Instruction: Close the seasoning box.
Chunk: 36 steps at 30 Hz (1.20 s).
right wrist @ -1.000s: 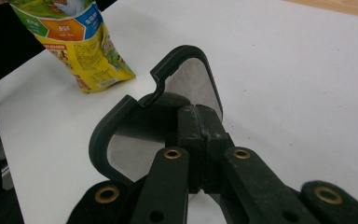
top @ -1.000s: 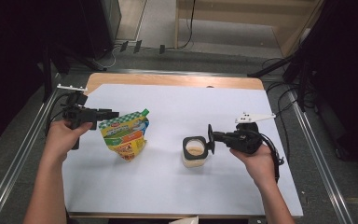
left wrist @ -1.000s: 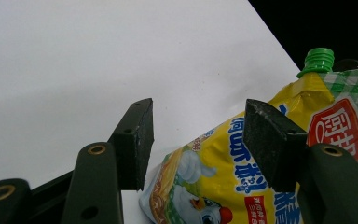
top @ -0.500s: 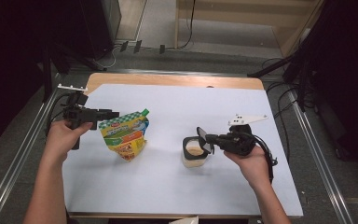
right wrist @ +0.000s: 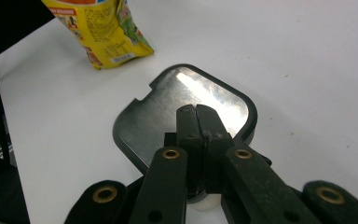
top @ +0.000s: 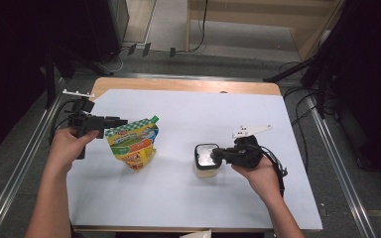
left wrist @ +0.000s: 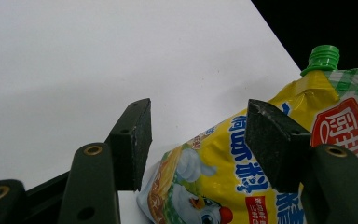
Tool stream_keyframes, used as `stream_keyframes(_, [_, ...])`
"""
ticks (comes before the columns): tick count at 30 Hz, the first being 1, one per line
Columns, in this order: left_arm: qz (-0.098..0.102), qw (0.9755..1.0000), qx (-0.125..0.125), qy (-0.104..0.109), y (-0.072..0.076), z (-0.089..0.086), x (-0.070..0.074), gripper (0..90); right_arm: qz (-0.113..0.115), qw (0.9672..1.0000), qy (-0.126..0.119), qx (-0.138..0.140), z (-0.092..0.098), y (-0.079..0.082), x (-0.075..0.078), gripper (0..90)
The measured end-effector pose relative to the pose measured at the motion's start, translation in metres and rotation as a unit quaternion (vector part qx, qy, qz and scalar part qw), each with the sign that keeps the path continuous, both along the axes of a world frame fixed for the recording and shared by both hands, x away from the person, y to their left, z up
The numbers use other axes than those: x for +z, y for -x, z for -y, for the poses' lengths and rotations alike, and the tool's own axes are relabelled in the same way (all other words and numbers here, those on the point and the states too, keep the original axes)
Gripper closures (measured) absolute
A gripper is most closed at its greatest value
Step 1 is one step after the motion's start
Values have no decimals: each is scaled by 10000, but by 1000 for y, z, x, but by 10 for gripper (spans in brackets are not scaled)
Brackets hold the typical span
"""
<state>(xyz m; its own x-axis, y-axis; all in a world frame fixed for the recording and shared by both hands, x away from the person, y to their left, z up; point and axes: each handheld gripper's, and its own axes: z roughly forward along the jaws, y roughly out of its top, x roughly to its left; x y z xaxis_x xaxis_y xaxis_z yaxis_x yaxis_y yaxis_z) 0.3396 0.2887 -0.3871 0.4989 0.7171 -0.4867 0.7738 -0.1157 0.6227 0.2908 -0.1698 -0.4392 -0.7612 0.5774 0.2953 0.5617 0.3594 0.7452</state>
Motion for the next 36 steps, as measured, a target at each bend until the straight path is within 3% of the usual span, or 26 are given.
stream_keyframes(11, [-8,10000,-3,-2,0,0,0,417,-4,10000,-57,-3,1,0,0,858])
stream_keyframes(25, [-63,9999,-114,61,-1,5,-2,412,147,9993,-253,-229,20,-5,7,663])
stream_keyframes(36, [-86,9999,-103,71,-1,3,-4,409,415,9968,-206,-657,47,-12,7,505])
